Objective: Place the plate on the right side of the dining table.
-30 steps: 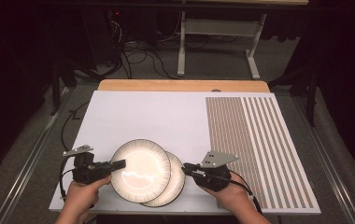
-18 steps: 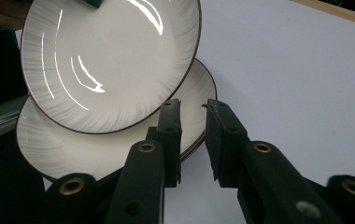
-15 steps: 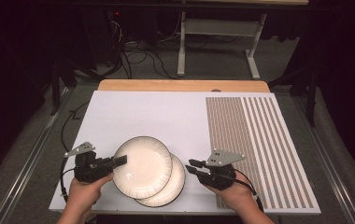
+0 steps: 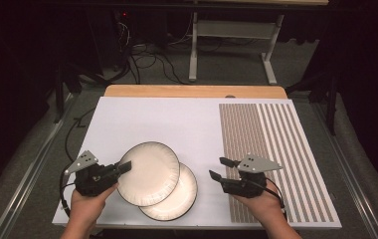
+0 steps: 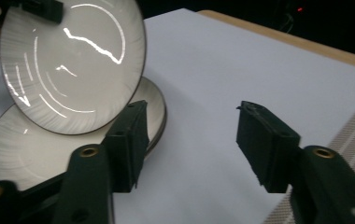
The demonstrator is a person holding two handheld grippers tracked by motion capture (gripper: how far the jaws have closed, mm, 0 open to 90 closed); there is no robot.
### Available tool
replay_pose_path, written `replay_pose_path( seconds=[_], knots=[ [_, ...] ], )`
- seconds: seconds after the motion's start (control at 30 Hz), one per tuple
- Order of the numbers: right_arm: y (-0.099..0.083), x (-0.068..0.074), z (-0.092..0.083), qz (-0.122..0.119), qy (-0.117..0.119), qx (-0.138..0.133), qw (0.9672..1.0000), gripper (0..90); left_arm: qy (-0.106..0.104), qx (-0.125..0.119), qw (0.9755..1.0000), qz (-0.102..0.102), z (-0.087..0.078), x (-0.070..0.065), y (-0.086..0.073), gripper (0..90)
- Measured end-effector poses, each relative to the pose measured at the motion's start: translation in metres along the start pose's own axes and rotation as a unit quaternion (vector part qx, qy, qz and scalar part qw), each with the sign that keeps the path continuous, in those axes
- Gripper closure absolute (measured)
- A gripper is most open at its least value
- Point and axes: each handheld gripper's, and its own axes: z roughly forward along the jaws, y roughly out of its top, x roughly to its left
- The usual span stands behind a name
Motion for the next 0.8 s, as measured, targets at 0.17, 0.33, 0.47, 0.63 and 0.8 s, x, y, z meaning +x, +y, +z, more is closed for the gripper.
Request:
replay_pose_path(
  seconds=[0.17, 0.33, 0.47, 0.63, 0.8],
  knots=[
    [-0.001, -0.012, -0.014, 0.011, -0.03, -0.018, 0.9993, 23.3, 0.009, -0.01, 0.9997, 0.023, -0.002, -0.003, 0.001, 80.1],
    [-0.006, -0.028, -0.033, 0.031, -0.058, -0.038, 0.9971, 10.4, 0.012, -0.017, 0.9992, 0.035, -0.003, -0.005, 0.001, 80.0],
    [-0.009, -0.032, -0.041, 0.036, -0.071, -0.048, 0.9957, 5.9, 0.014, -0.019, 0.9988, 0.043, -0.004, -0.005, 0.001, 80.0],
    [-0.014, -0.038, -0.051, 0.048, -0.087, -0.05, 0.9938, 0.5, 0.024, -0.029, 0.9974, 0.061, -0.006, -0.008, 0.001, 80.0],
    [-0.02, -0.043, -0.06, 0.046, -0.098, -0.052, 0.9928, 0.4, 0.024, -0.032, 0.997, 0.066, -0.008, -0.01, 0.002, 80.0]
  ],
)
